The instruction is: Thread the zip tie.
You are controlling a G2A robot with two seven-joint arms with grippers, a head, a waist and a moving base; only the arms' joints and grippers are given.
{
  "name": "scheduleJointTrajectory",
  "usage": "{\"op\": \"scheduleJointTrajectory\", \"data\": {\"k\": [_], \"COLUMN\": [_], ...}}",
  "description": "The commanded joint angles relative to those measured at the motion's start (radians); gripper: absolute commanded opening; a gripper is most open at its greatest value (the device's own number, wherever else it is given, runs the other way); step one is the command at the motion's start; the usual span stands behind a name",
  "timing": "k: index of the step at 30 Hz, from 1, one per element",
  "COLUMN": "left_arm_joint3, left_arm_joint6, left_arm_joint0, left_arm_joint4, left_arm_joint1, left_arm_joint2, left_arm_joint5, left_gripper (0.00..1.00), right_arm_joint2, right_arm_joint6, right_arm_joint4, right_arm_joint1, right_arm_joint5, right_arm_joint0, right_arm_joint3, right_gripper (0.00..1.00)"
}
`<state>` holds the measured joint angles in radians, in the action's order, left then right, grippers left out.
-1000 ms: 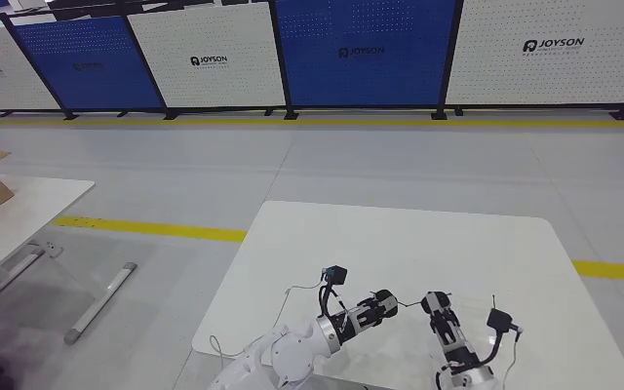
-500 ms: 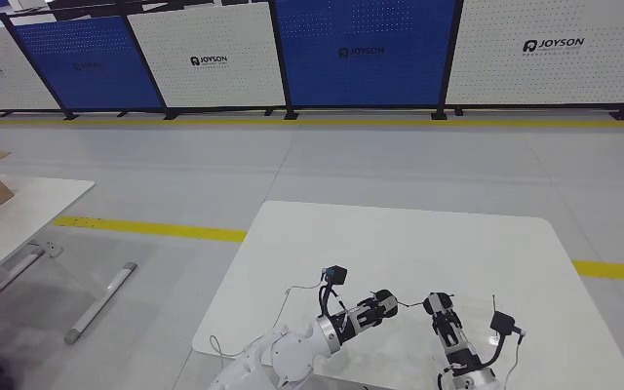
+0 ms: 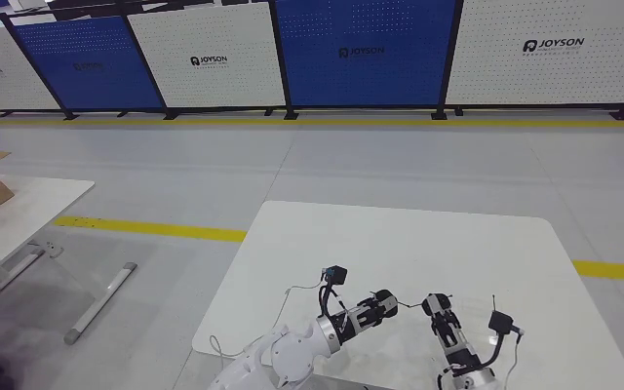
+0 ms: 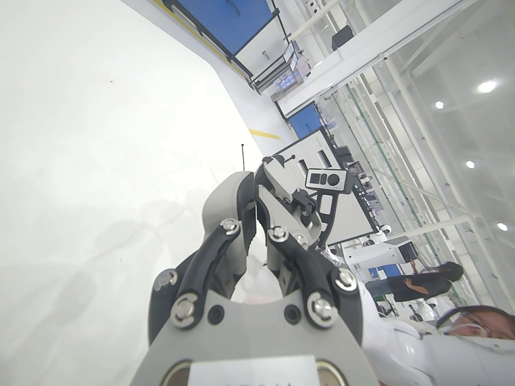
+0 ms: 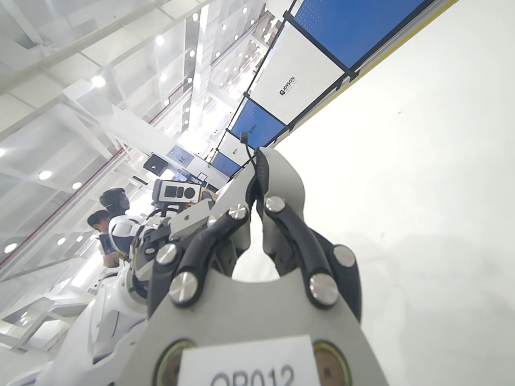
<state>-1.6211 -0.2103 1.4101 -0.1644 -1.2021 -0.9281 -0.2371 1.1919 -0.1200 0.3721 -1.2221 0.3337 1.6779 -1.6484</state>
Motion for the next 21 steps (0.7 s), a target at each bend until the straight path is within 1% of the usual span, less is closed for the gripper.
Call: {"op": "scheduleJointTrajectory", "data": {"k": [1, 8, 14, 21], "left_arm_joint3": [0.000, 0.000, 0.000, 0.000], "left_arm_joint6": [0.000, 0.000, 0.000, 0.000], "left_arm_joint0": [0.000, 0.000, 0.000, 0.000], "left_arm_joint4": [0.000, 0.000, 0.000, 0.000], "left_arm_joint1": [0.000, 0.000, 0.000, 0.000], "left_arm_joint2": [0.000, 0.000, 0.000, 0.000], "left_arm_joint5": [0.000, 0.000, 0.000, 0.000], "left_gripper": [0.00, 0.00, 0.00, 0.00], "right_arm_joint2": [-0.002, 0.010, 0.011, 0.007], "right_arm_joint6": [-0.001, -0.010, -0.012, -0.011], "right_arm_joint4": [0.004, -0.011, 0.004, 0.014], "right_arm_joint1": [-0.001, -0.003, -0.002, -0.006], "right_arm_joint5": [0.001, 0.006, 0.006, 0.006], "right_arm_joint0": [-0.001, 0.007, 0.018, 0.013], "right_arm_joint3": [0.003, -0.009, -0.022, -0.012], "right_gripper": [0.00, 0.00, 0.00, 0.00]}}
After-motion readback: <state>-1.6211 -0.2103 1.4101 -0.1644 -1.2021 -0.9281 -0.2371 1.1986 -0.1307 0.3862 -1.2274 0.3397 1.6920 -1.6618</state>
